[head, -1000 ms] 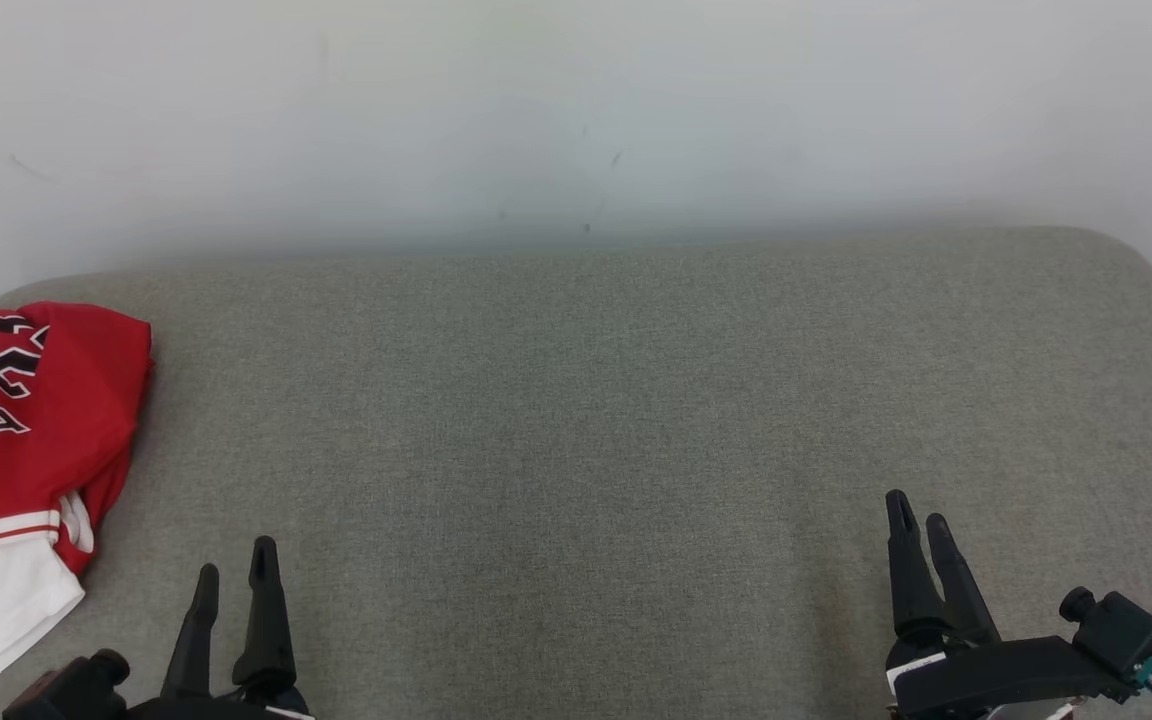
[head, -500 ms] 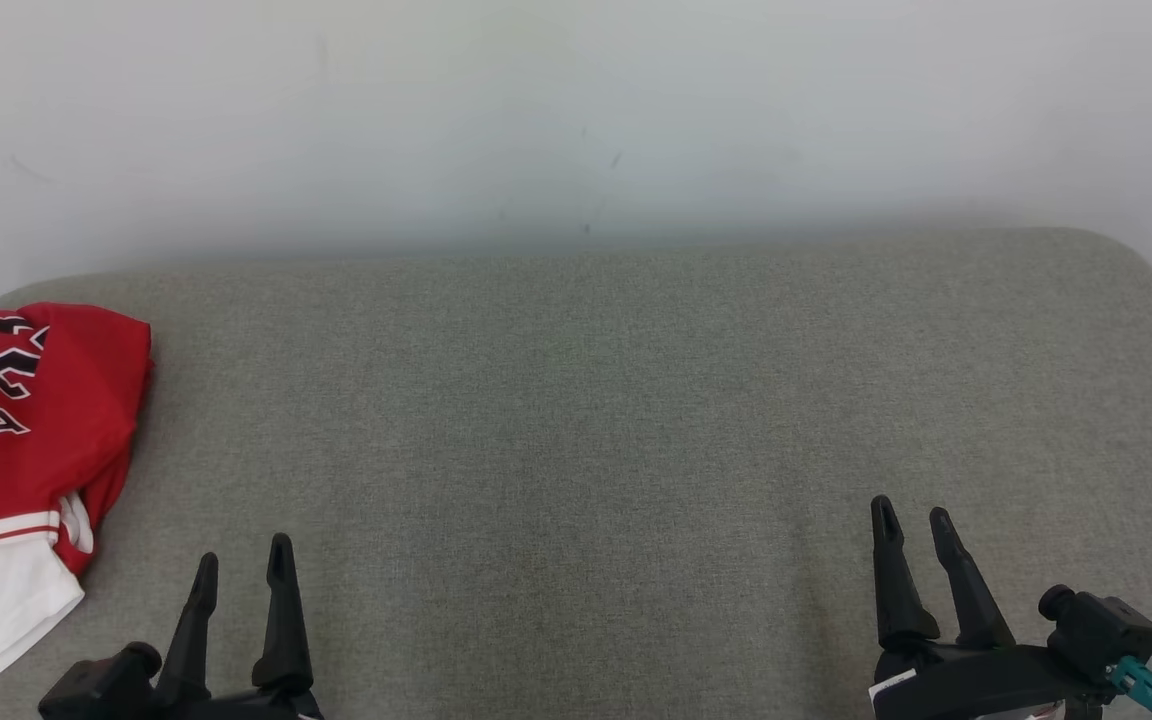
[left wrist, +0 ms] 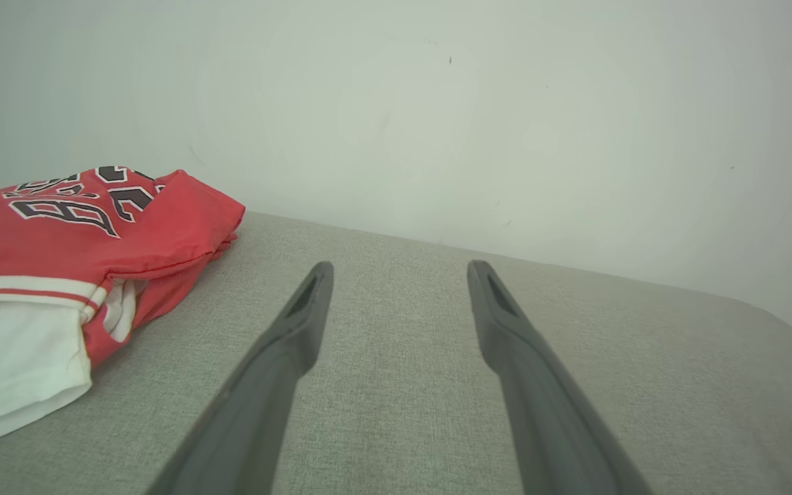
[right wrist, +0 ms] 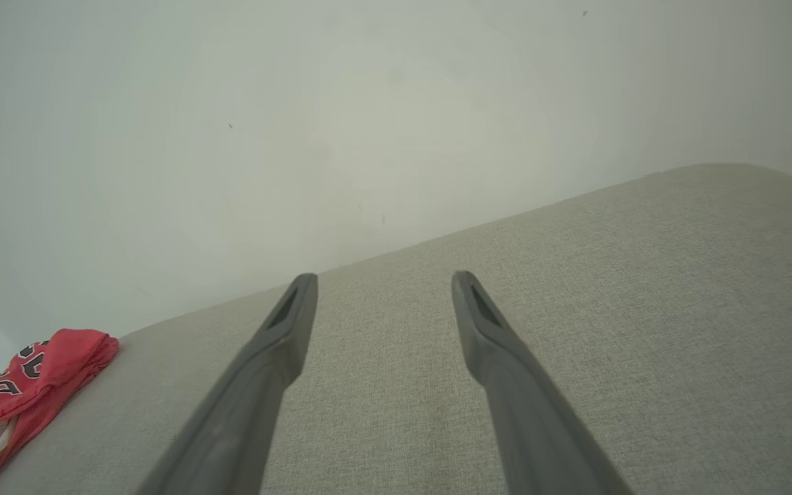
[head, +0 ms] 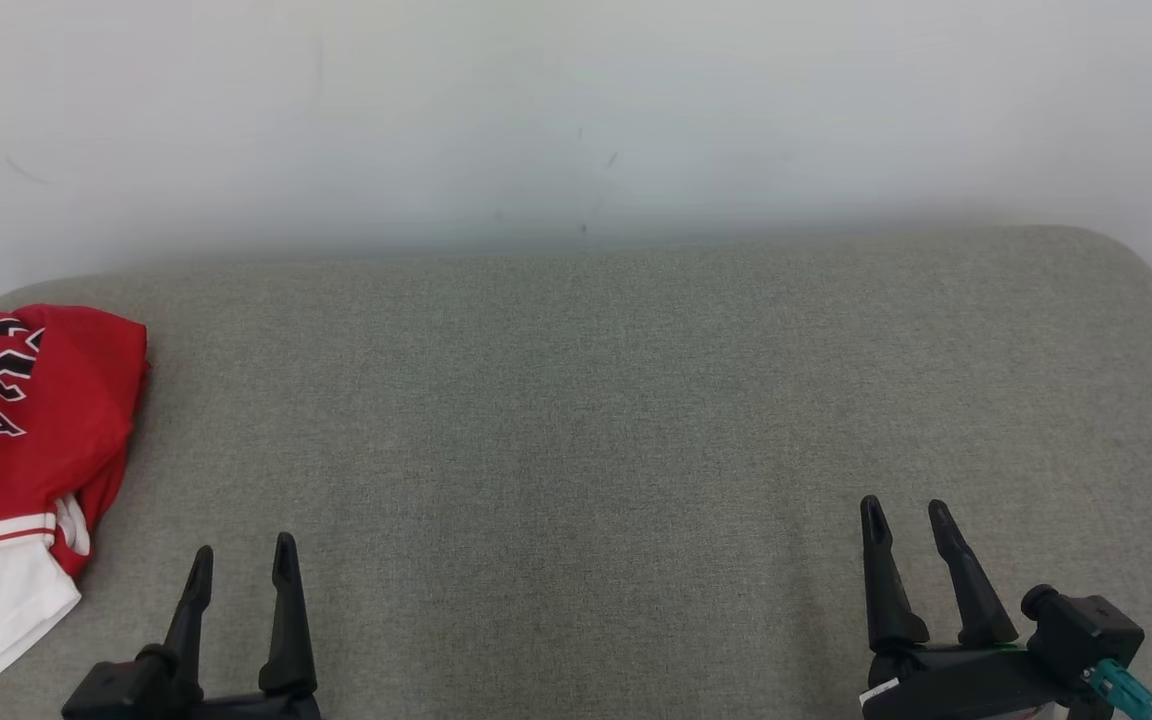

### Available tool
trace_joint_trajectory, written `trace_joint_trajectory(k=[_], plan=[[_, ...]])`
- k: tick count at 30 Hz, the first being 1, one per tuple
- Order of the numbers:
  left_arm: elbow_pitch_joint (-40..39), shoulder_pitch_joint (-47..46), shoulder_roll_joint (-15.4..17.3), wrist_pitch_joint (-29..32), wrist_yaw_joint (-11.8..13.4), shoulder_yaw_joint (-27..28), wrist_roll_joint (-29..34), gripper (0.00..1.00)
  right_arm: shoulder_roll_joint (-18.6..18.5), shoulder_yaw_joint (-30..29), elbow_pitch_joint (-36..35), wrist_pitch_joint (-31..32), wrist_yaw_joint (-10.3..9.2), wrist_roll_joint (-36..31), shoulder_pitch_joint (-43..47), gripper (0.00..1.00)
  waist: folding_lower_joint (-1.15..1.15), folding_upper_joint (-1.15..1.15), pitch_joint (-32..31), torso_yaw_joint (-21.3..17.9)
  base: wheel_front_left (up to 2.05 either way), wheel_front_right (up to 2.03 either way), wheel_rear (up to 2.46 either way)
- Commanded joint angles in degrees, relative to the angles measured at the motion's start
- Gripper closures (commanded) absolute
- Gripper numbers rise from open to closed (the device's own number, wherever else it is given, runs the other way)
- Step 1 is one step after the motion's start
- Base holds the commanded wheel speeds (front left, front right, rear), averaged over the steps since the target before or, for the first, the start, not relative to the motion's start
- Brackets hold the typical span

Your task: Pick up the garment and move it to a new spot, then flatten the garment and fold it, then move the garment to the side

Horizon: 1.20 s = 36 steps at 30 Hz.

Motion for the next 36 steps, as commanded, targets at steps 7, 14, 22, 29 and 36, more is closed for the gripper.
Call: trace_joint_trajectory(k=[7,14,22,29,36], plan=[[-1.1,0.8,0.6,-1.3,0.8,-0.5,4.9,0.0,0.0,0.4,-0.7,-1.3,-0.09,-4.8,0.5,0.0,0.01,0.0,0.0,-0.1,0.0,0.0,0.0],[-1.2,0.9,0.8,-2.1,0.8,-0.4,7.5,0.0,0.0,0.2,-0.8,-2.0,-0.09,-8.0,0.7,0.0,0.01,0.0,-0.1,-0.2,0.0,0.0,0.0],[-0.8,1.3,0.6,-3.0,0.6,0.2,10.5,0.0,0.0,-0.1,-0.8,-2.9,-0.1,-11.5,1.0,0.0,0.01,0.0,-0.1,-0.3,0.0,0.0,0.0],[-0.6,1.8,0.2,-3.8,-0.4,1.5,12.9,0.0,0.0,-0.7,-0.7,-3.7,-0.11,-14.2,1.3,0.0,0.01,0.0,0.0,-0.1,0.0,0.0,0.0],[-0.5,2.3,-0.3,-4.6,-1.4,3.1,15.6,0.0,0.0,-1.2,-0.5,-4.5,-0.12,-16.4,1.7,0.0,0.01,0.0,-0.2,0.1,0.0,0.0,0.0]])
